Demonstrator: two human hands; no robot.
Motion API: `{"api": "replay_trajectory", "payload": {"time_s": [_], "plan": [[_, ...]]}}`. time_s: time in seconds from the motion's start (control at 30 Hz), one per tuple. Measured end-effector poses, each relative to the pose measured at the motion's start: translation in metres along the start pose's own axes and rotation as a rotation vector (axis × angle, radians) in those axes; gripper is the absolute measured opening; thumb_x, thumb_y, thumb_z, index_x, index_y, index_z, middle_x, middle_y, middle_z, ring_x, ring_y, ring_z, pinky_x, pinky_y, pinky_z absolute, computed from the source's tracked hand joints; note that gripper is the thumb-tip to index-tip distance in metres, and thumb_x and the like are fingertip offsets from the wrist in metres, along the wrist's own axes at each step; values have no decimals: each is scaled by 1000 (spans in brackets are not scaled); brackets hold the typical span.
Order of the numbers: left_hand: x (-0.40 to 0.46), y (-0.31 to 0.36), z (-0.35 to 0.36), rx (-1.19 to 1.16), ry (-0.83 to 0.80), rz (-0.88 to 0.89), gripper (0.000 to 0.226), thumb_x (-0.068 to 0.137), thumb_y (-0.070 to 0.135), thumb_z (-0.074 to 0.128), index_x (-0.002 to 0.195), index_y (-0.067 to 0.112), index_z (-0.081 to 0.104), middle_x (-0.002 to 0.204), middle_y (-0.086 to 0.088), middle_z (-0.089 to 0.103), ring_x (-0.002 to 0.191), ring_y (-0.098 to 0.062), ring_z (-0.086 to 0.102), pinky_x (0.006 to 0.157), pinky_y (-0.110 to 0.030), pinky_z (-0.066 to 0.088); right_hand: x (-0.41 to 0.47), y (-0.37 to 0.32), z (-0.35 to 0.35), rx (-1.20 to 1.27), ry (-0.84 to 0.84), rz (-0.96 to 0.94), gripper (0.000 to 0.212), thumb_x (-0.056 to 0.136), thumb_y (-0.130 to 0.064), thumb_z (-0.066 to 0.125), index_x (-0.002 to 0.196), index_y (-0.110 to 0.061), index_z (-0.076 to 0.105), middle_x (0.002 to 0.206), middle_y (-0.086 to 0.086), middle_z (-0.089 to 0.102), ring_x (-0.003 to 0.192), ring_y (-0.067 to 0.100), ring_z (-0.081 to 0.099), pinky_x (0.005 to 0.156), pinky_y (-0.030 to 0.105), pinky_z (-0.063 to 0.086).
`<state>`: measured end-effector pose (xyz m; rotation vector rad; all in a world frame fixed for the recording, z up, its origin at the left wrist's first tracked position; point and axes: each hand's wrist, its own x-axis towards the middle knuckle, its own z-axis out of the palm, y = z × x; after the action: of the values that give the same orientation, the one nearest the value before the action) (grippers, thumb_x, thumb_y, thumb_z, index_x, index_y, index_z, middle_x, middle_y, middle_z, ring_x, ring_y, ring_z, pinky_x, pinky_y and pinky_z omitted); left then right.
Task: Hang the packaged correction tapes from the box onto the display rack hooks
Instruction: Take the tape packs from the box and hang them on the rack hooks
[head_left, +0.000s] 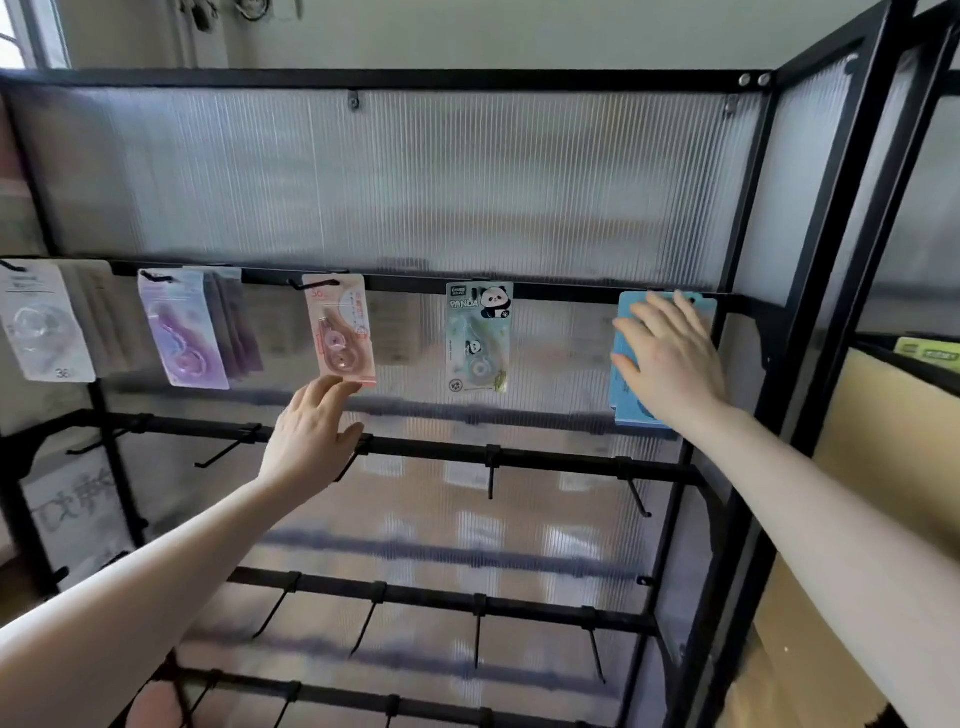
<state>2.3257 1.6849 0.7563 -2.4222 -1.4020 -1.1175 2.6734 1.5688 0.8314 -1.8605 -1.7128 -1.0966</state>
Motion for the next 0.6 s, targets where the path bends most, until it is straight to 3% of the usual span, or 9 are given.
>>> {"api": "replay_trajectory", "payload": {"time_s": [0.2, 0.6], "plan": [[-20, -27, -14, 30, -12, -30, 46, 85, 16, 64, 127, 8, 50, 132, -14, 47, 122, -34, 42, 99, -46, 37, -19, -52, 12, 111, -198, 48, 44, 92, -24, 54, 133, -8, 48, 139, 14, 43, 127, 32, 40, 105, 42, 31], [-64, -143, -34, 79, -107, -73, 55, 83, 24, 65, 134, 13, 46, 137, -7, 44, 127, -27, 38, 104, -40, 33, -32, -225, 50, 233, -415, -1, 45, 97, -30, 45, 139, -16, 39, 139, 6, 43, 126, 24, 43, 103, 34, 36]]}}
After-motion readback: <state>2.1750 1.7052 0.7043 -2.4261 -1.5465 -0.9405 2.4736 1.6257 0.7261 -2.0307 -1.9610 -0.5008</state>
